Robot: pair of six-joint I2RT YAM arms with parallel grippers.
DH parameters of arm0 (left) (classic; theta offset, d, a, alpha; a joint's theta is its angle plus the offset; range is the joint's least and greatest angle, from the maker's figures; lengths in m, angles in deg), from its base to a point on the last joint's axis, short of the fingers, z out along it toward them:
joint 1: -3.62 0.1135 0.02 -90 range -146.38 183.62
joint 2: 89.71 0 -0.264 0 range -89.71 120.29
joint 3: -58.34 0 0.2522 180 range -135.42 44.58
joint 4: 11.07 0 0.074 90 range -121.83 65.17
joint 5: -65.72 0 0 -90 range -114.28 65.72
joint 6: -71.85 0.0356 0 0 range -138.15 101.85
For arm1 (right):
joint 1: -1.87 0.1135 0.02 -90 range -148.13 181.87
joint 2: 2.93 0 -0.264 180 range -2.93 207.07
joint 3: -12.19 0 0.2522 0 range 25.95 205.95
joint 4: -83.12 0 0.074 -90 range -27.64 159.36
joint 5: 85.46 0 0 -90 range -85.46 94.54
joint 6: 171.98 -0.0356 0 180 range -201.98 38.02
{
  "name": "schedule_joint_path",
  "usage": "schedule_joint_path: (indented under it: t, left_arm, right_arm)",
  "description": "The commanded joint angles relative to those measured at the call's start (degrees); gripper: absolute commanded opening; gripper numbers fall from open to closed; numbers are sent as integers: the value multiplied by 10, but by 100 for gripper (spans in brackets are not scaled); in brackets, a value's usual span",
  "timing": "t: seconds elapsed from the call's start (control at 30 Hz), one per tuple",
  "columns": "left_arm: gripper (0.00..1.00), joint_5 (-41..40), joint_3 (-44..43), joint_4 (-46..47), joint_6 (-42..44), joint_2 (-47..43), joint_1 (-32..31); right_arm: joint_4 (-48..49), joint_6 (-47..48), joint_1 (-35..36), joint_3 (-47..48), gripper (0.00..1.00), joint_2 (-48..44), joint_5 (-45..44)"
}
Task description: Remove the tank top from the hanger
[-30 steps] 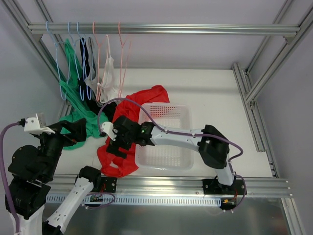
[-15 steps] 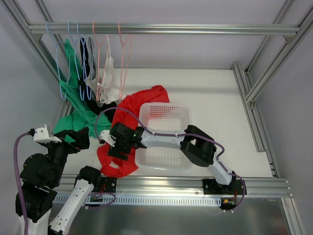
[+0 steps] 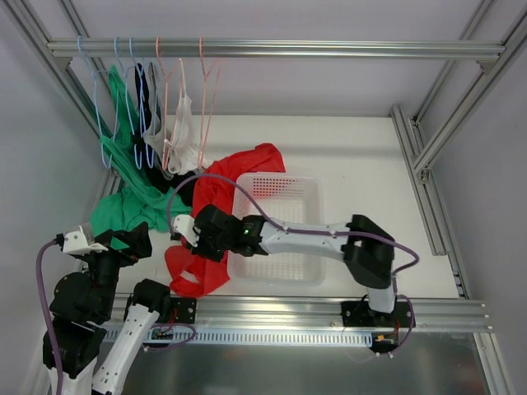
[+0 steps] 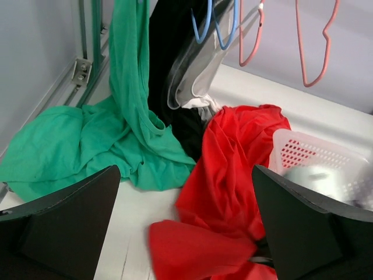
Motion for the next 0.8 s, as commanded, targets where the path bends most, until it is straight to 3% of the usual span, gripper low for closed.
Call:
schedule_joint_path:
  t: [0.0,0.3,0.53,0.77]
  left_arm:
    - [99,-33,-2,33,-5,-13,4]
    - [99,-80,8,31,-28,-41,4]
    - [99,-72,10,32,-31,-27,4]
    - [99,-66,11,32,-29,-25,4]
  right_arm:
    - [57,-34,16,3,0,-164,12]
    - [-17,-11,17,50,0,-335,-69]
    - [-102,70,5,192,0,-375,-220]
    - [-147,110,-56,328,0,-376,-261]
